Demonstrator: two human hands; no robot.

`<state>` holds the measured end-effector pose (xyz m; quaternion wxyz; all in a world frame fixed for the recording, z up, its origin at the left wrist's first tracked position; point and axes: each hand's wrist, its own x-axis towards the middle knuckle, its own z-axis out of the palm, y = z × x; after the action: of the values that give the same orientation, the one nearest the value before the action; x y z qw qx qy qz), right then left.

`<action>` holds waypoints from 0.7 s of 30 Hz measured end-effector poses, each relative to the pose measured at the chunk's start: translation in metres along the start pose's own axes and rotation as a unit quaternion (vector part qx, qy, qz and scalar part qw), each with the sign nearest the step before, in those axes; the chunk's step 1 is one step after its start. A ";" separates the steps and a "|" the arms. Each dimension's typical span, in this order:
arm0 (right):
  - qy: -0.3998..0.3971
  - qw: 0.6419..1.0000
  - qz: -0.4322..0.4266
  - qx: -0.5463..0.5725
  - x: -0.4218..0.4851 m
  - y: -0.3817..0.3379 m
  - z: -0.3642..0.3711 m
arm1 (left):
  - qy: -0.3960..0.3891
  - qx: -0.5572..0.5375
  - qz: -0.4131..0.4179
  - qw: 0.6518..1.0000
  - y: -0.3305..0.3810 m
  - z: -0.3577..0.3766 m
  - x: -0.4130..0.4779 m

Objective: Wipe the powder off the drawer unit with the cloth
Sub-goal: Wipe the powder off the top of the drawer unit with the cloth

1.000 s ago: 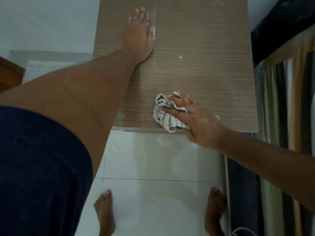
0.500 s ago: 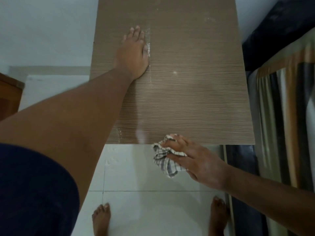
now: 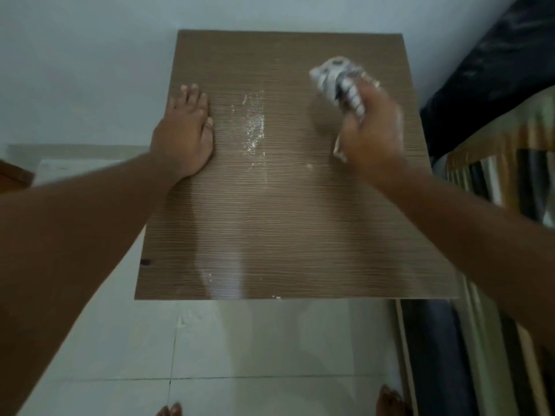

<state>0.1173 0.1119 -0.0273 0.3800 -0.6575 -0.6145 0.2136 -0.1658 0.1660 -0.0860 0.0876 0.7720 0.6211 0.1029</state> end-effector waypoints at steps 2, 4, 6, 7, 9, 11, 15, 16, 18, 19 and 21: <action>0.056 0.998 0.020 -0.017 0.046 0.020 0.005 | 0.019 -0.008 -0.017 1.000 0.000 0.005 -0.002; 0.074 0.992 0.056 -0.081 0.087 0.047 0.007 | 0.035 -0.021 -0.031 0.999 -0.002 0.007 0.001; 0.025 0.976 0.148 -0.159 0.111 0.071 0.013 | 0.041 -0.023 -0.032 0.998 -0.005 0.007 0.004; -0.007 0.962 0.185 -0.199 0.117 0.079 0.018 | 0.042 -0.021 -0.029 0.998 -0.006 0.007 0.005; -0.033 0.947 0.189 -0.259 0.126 0.085 0.029 | 0.040 -0.017 -0.023 0.999 -0.007 0.007 0.005; -0.048 0.951 0.154 -0.263 0.135 0.076 0.041 | 0.037 -0.013 -0.022 0.999 -0.007 0.008 0.005; -0.095 0.961 0.091 -0.245 0.150 0.049 0.069 | 0.033 -0.003 -0.020 0.999 -0.009 0.007 0.007; -0.108 0.961 0.079 -0.243 0.152 0.041 0.078 | 0.031 -0.003 -0.020 0.999 -0.009 0.007 0.006; -0.134 0.962 0.052 -0.233 0.154 0.028 0.094 | 0.029 -0.005 -0.021 0.999 -0.008 0.005 0.006; -0.147 0.962 0.035 -0.228 0.153 0.021 0.102 | 0.027 -0.008 -0.022 0.999 -0.008 0.005 0.005; -0.171 0.960 -0.003 -0.222 0.149 0.009 0.116 | 0.022 -0.010 -0.024 0.999 -0.008 0.005 0.006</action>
<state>0.0596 0.2842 -0.0783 0.1148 -0.6770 -0.7043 0.1799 -0.1713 0.1736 -0.0926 0.0840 0.7534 0.6403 0.1243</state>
